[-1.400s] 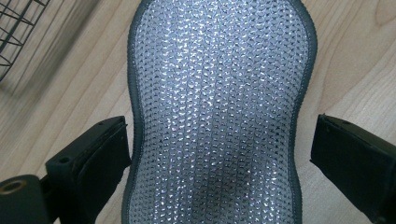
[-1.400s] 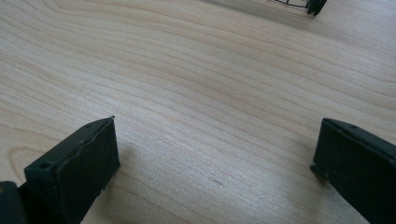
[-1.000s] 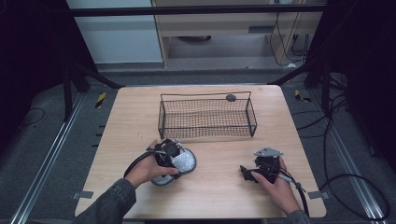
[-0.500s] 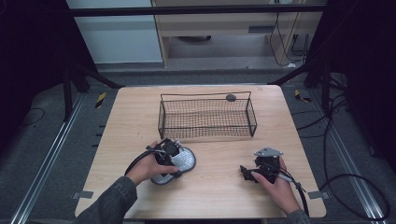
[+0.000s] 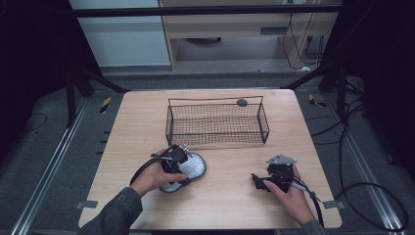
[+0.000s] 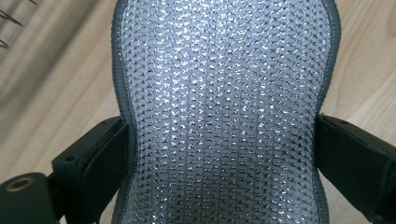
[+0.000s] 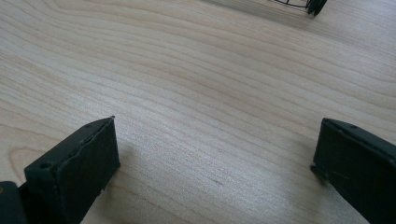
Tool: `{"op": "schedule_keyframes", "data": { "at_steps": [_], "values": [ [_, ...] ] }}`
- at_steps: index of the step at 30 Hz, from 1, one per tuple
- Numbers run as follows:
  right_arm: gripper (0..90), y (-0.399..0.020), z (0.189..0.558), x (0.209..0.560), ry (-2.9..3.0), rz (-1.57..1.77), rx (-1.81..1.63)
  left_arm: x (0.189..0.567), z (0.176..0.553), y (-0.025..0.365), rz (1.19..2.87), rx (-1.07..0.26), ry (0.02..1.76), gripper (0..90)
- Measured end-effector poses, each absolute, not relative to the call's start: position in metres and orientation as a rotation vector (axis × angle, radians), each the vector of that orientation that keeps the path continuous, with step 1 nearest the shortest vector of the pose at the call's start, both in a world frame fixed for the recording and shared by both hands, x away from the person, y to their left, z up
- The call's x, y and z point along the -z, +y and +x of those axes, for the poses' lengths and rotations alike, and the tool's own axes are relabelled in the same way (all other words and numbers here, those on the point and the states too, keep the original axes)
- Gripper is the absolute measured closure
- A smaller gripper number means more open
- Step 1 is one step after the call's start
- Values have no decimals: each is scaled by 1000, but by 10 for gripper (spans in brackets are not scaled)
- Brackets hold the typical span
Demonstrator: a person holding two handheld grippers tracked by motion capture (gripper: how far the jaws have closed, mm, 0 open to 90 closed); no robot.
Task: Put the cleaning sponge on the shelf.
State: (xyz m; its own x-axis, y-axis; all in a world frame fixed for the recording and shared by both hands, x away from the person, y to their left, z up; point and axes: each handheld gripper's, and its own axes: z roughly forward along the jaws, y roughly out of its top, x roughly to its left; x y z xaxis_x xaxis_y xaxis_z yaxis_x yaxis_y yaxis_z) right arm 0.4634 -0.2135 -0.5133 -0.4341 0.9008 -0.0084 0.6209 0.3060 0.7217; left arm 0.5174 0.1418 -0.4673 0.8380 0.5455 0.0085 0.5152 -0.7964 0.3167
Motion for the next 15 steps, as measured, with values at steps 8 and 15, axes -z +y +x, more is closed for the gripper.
{"op": "schedule_keyframes", "data": {
  "at_steps": [8,15],
  "values": [
    [4,-213,463,513,2166,1355,-917,437,506,137,2699,-275,682,56],
    [4,-213,463,513,2166,1355,-917,412,507,135,2694,-362,616,56]
  ]
}}
